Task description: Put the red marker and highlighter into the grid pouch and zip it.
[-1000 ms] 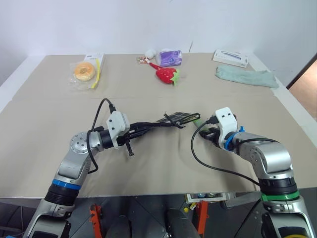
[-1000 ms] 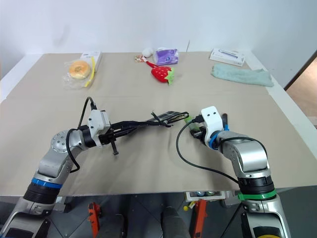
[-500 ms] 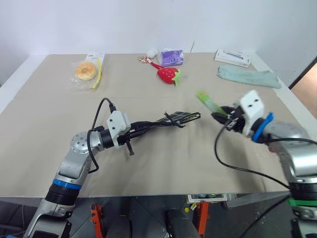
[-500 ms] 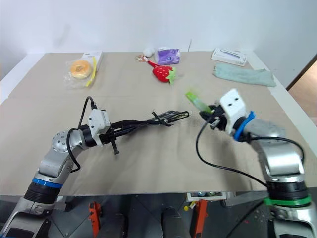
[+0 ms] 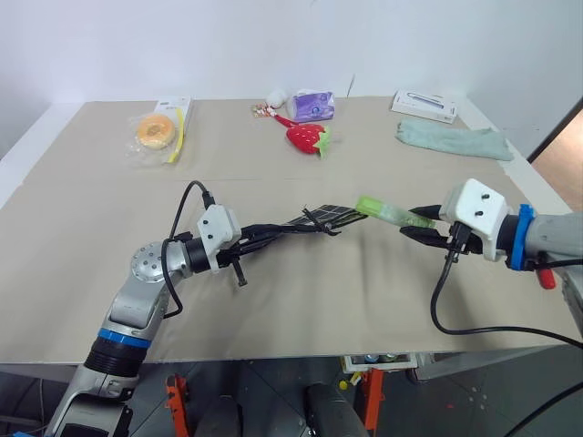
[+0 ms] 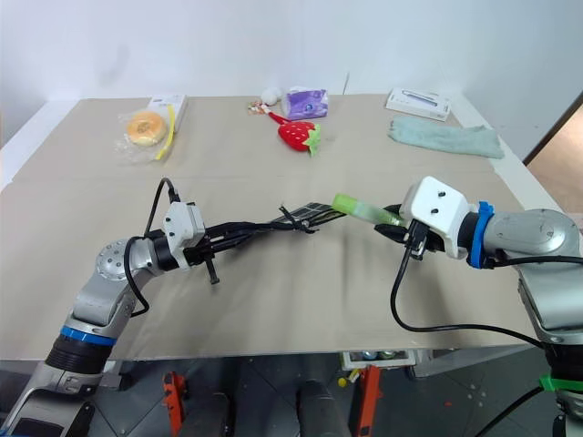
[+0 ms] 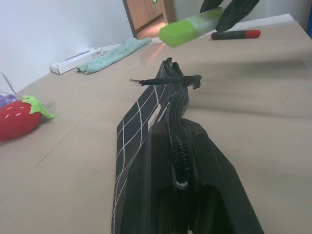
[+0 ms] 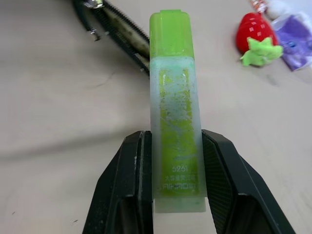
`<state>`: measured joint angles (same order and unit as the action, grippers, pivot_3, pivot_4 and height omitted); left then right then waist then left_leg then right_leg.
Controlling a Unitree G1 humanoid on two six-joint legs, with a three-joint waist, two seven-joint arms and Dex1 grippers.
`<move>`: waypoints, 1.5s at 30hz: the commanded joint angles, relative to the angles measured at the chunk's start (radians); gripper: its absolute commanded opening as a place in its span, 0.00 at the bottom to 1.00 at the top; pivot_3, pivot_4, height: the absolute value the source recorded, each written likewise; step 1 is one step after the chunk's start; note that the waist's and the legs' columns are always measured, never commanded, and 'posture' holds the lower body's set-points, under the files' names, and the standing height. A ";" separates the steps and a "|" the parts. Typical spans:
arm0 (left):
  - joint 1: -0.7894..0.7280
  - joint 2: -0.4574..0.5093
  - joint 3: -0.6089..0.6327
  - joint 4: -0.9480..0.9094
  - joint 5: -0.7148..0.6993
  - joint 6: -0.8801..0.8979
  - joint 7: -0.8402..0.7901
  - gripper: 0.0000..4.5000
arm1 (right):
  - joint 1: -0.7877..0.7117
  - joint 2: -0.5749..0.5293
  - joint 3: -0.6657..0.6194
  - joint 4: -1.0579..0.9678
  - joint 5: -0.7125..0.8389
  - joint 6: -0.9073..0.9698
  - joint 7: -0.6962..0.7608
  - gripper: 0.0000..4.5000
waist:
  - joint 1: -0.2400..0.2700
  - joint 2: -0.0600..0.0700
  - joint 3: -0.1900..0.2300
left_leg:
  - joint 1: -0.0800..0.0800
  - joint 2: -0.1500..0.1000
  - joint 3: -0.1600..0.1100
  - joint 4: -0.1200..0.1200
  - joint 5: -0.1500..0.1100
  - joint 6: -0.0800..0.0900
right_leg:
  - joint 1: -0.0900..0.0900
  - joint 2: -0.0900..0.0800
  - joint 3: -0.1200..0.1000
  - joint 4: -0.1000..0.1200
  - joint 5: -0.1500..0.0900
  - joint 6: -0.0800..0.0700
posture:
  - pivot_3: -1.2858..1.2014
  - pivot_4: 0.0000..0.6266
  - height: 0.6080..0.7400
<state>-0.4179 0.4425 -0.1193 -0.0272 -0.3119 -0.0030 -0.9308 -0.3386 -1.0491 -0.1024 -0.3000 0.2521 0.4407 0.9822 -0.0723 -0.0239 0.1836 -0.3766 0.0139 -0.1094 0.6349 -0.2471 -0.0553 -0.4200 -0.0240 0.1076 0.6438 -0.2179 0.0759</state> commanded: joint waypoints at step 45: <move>0.000 0.010 -0.036 0.009 0.070 -0.103 -0.049 0.00 | -0.101 -0.016 0.109 -0.103 -0.008 0.252 -0.003 0.23 | 0.004 0.000 0.000 | 0.000 0.000 0.000 0.000 0.000 0.000 | 0.000 0.000 0.000 0.000 0.001 -0.001 | 0.52 0.24 1.00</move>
<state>-0.4074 0.4503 -0.1600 -0.0076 -0.2419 -0.0825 -0.9736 -0.4160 -1.0537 0.0157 -0.3723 0.2464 0.6869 0.9787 -0.0684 -0.0237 0.1836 -0.3762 0.0137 -0.1092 0.6352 -0.2468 -0.0558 -0.4196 -0.0244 0.1075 0.6439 -0.2171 0.0754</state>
